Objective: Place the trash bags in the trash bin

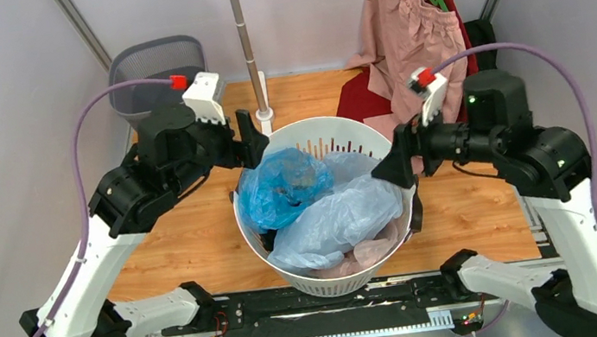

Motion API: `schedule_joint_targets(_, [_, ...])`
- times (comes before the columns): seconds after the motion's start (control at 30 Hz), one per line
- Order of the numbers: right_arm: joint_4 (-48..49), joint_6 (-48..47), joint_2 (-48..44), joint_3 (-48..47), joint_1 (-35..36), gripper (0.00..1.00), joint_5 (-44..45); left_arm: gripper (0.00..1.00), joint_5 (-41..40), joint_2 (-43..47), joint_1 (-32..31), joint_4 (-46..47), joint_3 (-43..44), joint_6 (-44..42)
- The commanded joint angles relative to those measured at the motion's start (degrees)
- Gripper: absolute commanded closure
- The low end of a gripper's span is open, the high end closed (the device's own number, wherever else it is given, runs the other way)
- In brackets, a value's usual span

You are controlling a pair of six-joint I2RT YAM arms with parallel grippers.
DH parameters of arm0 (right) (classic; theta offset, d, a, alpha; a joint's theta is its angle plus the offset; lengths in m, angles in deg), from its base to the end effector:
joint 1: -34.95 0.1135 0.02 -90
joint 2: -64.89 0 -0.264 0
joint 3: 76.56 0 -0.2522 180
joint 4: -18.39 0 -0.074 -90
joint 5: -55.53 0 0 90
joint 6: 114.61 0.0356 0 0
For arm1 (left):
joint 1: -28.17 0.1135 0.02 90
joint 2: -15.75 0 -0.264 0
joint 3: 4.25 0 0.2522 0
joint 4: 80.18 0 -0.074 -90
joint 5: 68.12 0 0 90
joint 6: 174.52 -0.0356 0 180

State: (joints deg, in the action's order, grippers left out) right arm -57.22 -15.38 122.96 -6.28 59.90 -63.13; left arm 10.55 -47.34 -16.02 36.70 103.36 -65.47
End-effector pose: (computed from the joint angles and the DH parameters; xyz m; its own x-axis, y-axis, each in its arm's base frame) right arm 0.1134 0.0716 0.4926 -0.4865 -0.0711 -0.8708 -0.6985 0.6303 0.3388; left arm 0.1365 -0.1229 0.4910 -0.3957 -0.0617 -0.9163 0.4452 0.8598 -0.2501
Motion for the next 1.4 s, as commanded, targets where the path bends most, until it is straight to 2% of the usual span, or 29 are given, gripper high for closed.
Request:
schedule_joint_targets(0.0, [-3.2, -0.2, 2.4, 1.9, 13.8, 0.14, 6.6, 0.21, -3.5, -0.2, -1.5, -4.5, -0.6, -0.9])
schedule_joint_targets(0.1, [-2.6, 0.2, 6.0, 2.3, 25.1, 0.14, 15.2, 0.22, 0.4, 0.0, -1.4, -4.3, -1.2, -3.0])
schedule_joint_targets(0.17, [-2.5, 0.3, 8.0, 2.0, 30.6, 0.13, 19.3, 0.18, 3.4, -0.4, -1.4, -4.3, -1.2, -4.3])
schedule_joint_targets(0.2, [-2.8, 0.4, 9.0, 1.6, 32.9, 0.12, 20.9, 0.12, 4.6, -0.5, -1.5, -4.3, -1.2, -4.8])
schedule_joint_targets(0.27, [-3.7, 0.7, 11.4, 0.8, 34.8, 0.11, 24.4, 0.02, 7.1, -0.2, -1.5, -4.2, -1.5, -5.0])
schedule_joint_targets(0.4, [-4.8, 0.5, 14.5, -0.8, 36.2, 0.11, 28.3, 0.00, 7.6, 1.1, -1.4, -3.6, -2.2, -5.6])
schedule_joint_targets(0.47, [-5.0, 0.2, 15.9, -2.0, 36.6, 0.20, 28.6, 0.00, 7.5, 1.5, -1.4, -3.4, -2.6, -5.8])
schedule_joint_targets(0.53, [-5.1, -0.1, 17.3, -3.4, 36.7, 0.36, 28.6, 0.00, 7.4, 1.5, -1.4, -3.3, -2.9, -5.9])
schedule_joint_targets(0.6, [-4.8, -0.5, 18.0, -4.9, 36.7, 0.62, 28.3, 0.00, 7.8, 1.2, -1.4, -3.3, -3.3, -6.0])
schedule_joint_targets(0.63, [-4.7, -0.6, 18.2, -5.9, 36.6, 0.72, 28.2, 0.00, 8.0, 1.0, -1.4, -3.3, -3.3, -6.1])
schedule_joint_targets(0.8, [-3.6, -2.1, 18.8, -11.3, 36.7, 0.84, 27.9, 0.01, 10.8, 1.3, -1.4, -0.9, -5.4, -6.7])
schedule_joint_targets(1.0, [-2.2, -4.6, 18.7, -15.5, 36.7, 1.00, 30.3, 0.07, 15.9, 2.3, -1.4, 6.1, -6.2, -6.9])
schedule_joint_targets(1.17, [-1.9, -7.2, 19.7, -22.0, 36.7, 1.00, 35.0, 0.05, 13.7, 0.5, -1.4, 6.2, 0.7, -9.0])
schedule_joint_targets(1.37, [4.0, -9.8, 19.0, -25.0, 36.7, 1.00, 34.8, 0.03, 17.4, 0.4, -1.5, 8.2, 6.0, -8.6])
